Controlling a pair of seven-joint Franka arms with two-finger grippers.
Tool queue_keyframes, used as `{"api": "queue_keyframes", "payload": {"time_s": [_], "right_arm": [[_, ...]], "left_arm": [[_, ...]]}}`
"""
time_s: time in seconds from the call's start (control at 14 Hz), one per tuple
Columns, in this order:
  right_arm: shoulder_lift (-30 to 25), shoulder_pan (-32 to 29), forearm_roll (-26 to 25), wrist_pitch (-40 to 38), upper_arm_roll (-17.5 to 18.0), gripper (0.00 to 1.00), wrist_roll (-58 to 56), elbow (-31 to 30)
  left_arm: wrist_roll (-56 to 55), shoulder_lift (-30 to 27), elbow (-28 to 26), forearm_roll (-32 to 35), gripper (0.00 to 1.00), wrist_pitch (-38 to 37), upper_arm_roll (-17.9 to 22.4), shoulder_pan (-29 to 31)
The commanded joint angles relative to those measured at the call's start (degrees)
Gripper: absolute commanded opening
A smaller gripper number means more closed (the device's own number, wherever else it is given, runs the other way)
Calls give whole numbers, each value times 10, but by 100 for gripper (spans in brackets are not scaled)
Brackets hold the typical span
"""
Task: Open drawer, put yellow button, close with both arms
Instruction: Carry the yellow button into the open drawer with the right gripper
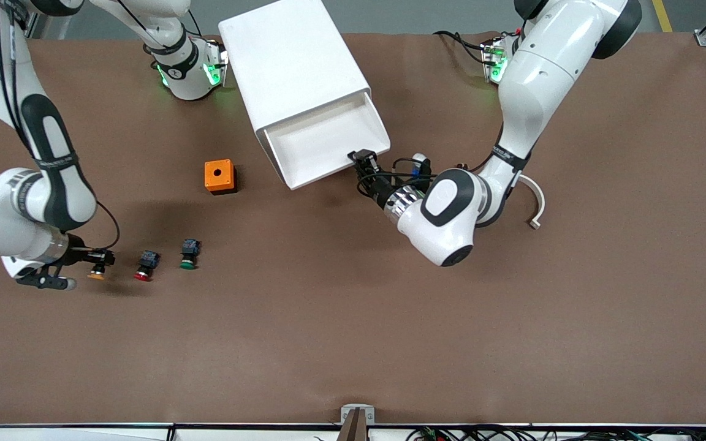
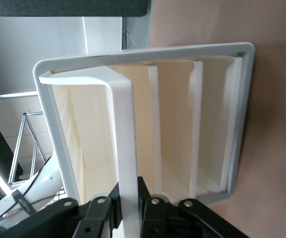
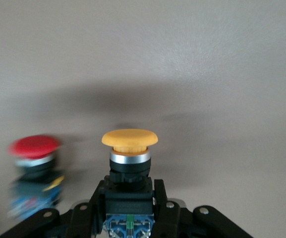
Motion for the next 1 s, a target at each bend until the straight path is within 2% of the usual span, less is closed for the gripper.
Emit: {"api": "queue_keyframes", "payload": {"time_s": [0.0, 0.07, 0.14, 0.29, 0.5, 0.71, 0.93], "right_arm": [[-71, 27, 11, -172, 4, 0, 98, 71], [-86, 38, 13, -224, 5, 0, 136, 102], [-105, 54, 23, -255, 5, 0, 177, 115], [-143, 100, 37, -291, 5, 0, 281, 117], [-176, 209, 38, -302, 5, 0, 503, 117], [-176, 294, 47, -287, 5, 0, 671, 128], [-176, 383, 48, -246, 4, 0, 867, 114]], "left_arm": [[44, 7, 11, -1, 52, 56, 10, 0], [44, 6, 14, 0, 75, 59, 10, 1], [44, 6, 18, 0, 86, 60, 10, 2], [48, 5, 23, 1, 100, 60, 10, 10], [96, 0, 37, 7, 100, 59, 31, 23], [160, -5, 52, 12, 100, 50, 91, 24], [239, -10, 66, 39, 100, 50, 142, 25]]}}
